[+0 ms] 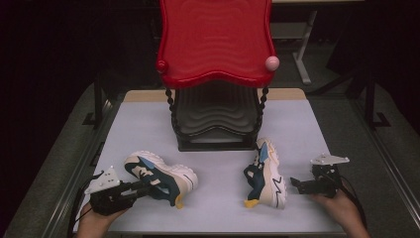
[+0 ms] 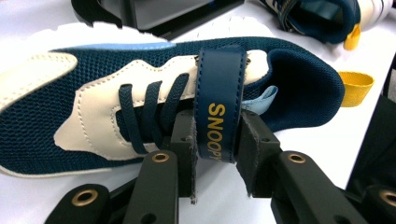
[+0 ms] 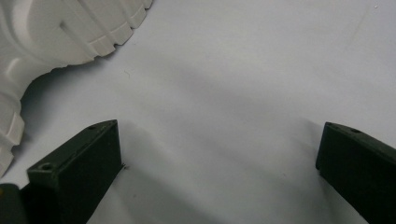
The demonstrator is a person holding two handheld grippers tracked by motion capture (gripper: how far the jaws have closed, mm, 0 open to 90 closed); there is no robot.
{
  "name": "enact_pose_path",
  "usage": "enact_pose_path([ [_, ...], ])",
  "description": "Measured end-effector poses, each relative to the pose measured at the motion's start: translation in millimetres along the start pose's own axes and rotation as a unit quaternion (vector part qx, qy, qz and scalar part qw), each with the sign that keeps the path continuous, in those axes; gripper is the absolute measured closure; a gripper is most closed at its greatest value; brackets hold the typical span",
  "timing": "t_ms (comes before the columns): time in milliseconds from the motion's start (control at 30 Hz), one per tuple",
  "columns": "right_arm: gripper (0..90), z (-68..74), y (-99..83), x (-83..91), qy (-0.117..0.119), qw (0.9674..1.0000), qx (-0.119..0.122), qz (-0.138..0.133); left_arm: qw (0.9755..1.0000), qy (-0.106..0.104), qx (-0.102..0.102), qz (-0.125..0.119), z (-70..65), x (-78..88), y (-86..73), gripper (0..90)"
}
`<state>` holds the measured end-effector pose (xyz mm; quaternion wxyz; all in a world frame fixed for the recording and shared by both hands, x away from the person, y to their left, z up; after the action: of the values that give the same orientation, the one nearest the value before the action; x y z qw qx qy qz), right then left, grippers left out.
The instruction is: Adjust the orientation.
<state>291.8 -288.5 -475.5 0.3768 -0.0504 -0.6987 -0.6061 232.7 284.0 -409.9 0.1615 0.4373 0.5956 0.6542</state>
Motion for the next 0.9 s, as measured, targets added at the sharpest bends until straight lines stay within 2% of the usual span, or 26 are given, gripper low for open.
enact_pose_path([
  [333,0.0,0.0,0.0,0.0,0.000,1.0000,0.000,0.000,0.9999,0.005,-0.004,-0.009,9.6,-13.5,17.3,66.0],
  [600,0.0,0.0,0.0,0.0,0.000,1.0000,0.000,0.000,0.9997,0.020,-0.012,-0.003,22.0,-36.2,36.3,62.5],
  [800,0.0,-0.1,0.1,0.0,0.000,1.0000,-0.001,0.001,0.9997,0.025,-0.008,-0.001,31.5,-50.0,44.0,60.6],
  [900,0.0,0.0,0.0,0.0,0.000,1.0000,-0.001,0.000,0.9998,0.021,0.003,-0.002,37.2,-57.2,46.2,60.2],
])
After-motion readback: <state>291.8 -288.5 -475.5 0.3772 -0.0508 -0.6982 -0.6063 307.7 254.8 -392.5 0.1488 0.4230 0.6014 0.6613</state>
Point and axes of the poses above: each handheld gripper's, and its own axes: x roughly backward along the jaws, y roughly out of its top, z roughly to its left, the point moved 2 cm from there along -x, roughly forward along the jaws, and after that the axes turned 11 degrees about -z, right-handed, at the moved point
